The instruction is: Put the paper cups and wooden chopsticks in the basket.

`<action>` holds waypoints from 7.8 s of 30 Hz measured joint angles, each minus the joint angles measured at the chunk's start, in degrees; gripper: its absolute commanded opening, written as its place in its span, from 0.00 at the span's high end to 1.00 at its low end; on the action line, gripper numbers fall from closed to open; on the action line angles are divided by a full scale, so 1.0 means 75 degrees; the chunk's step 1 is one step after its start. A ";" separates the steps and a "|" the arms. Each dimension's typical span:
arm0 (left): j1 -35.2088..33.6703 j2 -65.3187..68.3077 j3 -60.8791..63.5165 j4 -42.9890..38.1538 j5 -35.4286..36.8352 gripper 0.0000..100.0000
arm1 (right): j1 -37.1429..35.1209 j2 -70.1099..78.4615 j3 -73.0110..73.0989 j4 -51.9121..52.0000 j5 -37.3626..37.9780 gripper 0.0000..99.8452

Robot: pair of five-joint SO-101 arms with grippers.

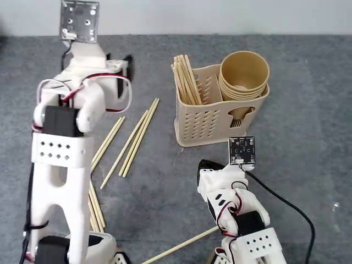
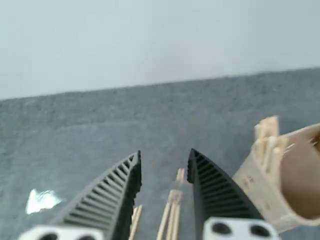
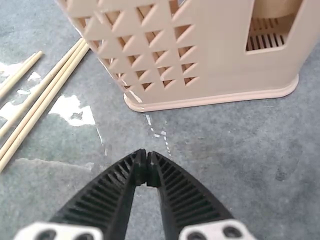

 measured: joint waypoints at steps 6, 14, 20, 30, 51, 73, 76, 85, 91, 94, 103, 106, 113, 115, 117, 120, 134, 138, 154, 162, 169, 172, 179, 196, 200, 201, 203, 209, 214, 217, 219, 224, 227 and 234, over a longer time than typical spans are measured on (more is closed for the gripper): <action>-0.0340 0.0938 0.0000 0.0856 -0.1149 0.85 | 0.0000 0.0000 0.0000 0.0000 0.0000 0.99; -0.0703 0.2778 0.0000 0.1125 -0.2743 0.85 | 0.0000 0.0000 0.0000 0.0000 0.0000 0.99; -0.0715 0.3938 0.0000 0.1289 -0.3423 0.85 | 0.0000 0.0000 0.0000 0.0000 0.0000 0.99; -0.1020 0.5251 0.0000 0.1336 -0.4583 0.81 | 0.0000 0.0000 0.0000 0.0000 0.0000 0.99; -0.1442 0.9237 -0.4255 0.4091 -0.4841 0.99 | 0.0012 0.0000 0.0035 0.0000 0.0000 0.99; -0.1418 0.8393 -0.4841 0.4372 -0.4571 0.99 | 0.0000 0.0000 0.0035 0.0000 0.0000 0.99; -0.1266 0.7514 -0.4325 0.4372 -0.4548 0.99 | 0.0000 0.0000 0.0035 0.0000 0.0000 0.99; -0.0551 0.4771 -0.3774 0.4407 -0.3810 0.99 | 0.0000 0.0000 0.0035 0.0000 0.0000 0.99; 0.0223 0.3130 -0.3774 0.4009 -0.2930 0.99 | 0.0000 0.0000 0.0035 0.0000 0.0000 0.99; 0.0481 0.2544 -0.3774 0.3516 -0.2333 0.99 | 0.0000 0.0000 0.0035 0.0000 0.0000 0.99; 0.1418 0.1102 -0.3774 0.1688 -0.0539 0.99 | 0.0000 0.0000 0.0035 0.0000 0.0000 0.99; 0.1793 0.0856 -0.3774 0.1067 -0.0164 0.99 | 0.0000 0.0000 0.0035 0.0000 0.0000 0.99; 0.2309 0.0774 -0.3645 -0.0375 0.0774 0.99 | 0.0000 0.0000 0.0035 0.0000 0.0000 0.99; 0.2485 0.0727 -0.3294 -0.0867 0.0832 0.99 | 0.0000 0.0000 0.0035 0.0000 0.0000 0.99; 0.2590 0.0715 -0.2860 -0.1395 0.0879 0.99 | 0.0000 0.0000 0.0035 0.0000 0.0000 0.99; 0.2626 0.0715 -0.2051 -0.2251 0.0891 0.99 | 0.0000 0.0000 0.0035 0.0000 0.0000 0.99; 0.2626 0.0727 0.0727 -0.4876 0.0938 0.98 | 0.0000 0.0000 0.0035 0.0000 0.0000 0.99; 0.2626 0.0727 0.1114 -0.4876 0.0938 0.87 | 0.0000 0.0000 0.0035 0.0000 0.0000 0.99; 0.0680 -0.0035 0.0293 -0.1887 0.0879 0.85 | 0.0000 0.0000 0.0035 0.0000 0.0000 0.99; -0.1371 -0.0035 0.0340 -0.0246 -0.0645 0.85 | 0.0000 0.0000 0.0035 0.0000 0.0000 0.99; -0.2098 -0.0047 0.0996 0.1090 -0.1676 0.85 | 0.0000 0.0000 0.0035 0.0000 0.0000 0.99; -0.2426 -0.0047 0.1407 0.1465 -0.1723 0.85 | 0.0000 0.0000 0.0035 0.0000 0.0000 0.99; -0.2696 -0.0047 0.3024 0.1489 -0.2063 0.85 | 0.0000 0.0000 0.0035 0.0000 0.0000 0.99; -0.3798 0.1102 0.4009 0.0832 -0.2520 0.79 | 0.0000 0.0000 0.0035 0.0000 0.0000 0.99; -0.3927 0.2086 0.3997 0.0738 -0.2590 0.79 | 0.0000 0.0000 0.0035 0.0000 0.0000 0.99; -0.3915 0.2274 0.3985 0.0738 -0.2602 0.79 | 0.0000 0.0000 0.0035 0.0000 0.0000 0.99; -0.3880 0.2637 0.3786 0.0727 -0.2602 0.79 | 0.0000 0.0000 0.0035 0.0000 0.0000 0.99; -0.3903 0.3669 0.3235 0.0727 -0.2602 0.79 | 0.0000 0.0000 0.0035 0.0000 0.0000 0.99; -0.3915 0.4630 0.2801 0.0727 -0.2637 0.79 | 0.0000 0.0000 0.0035 0.0000 0.0000 0.99; -0.3903 0.4993 0.2555 0.0750 -0.2649 0.83 | 0.0000 0.0000 0.0035 0.0000 0.0000 0.99; -0.3821 0.5111 0.2415 0.0750 -0.2649 0.88 | 0.0000 0.0000 0.0035 0.0000 0.0000 0.99; -0.3376 0.5181 0.2215 0.0750 -0.2649 0.97 | 0.0000 0.0000 0.0035 0.0000 0.0000 0.99; -0.3130 0.5216 0.2192 0.0750 -0.2649 0.98 | 0.0000 0.0000 0.0035 0.0000 0.0000 0.99; -0.2872 0.5240 0.2192 0.0750 -0.2520 0.99 | 0.0000 0.0000 0.0035 0.0000 0.0000 0.99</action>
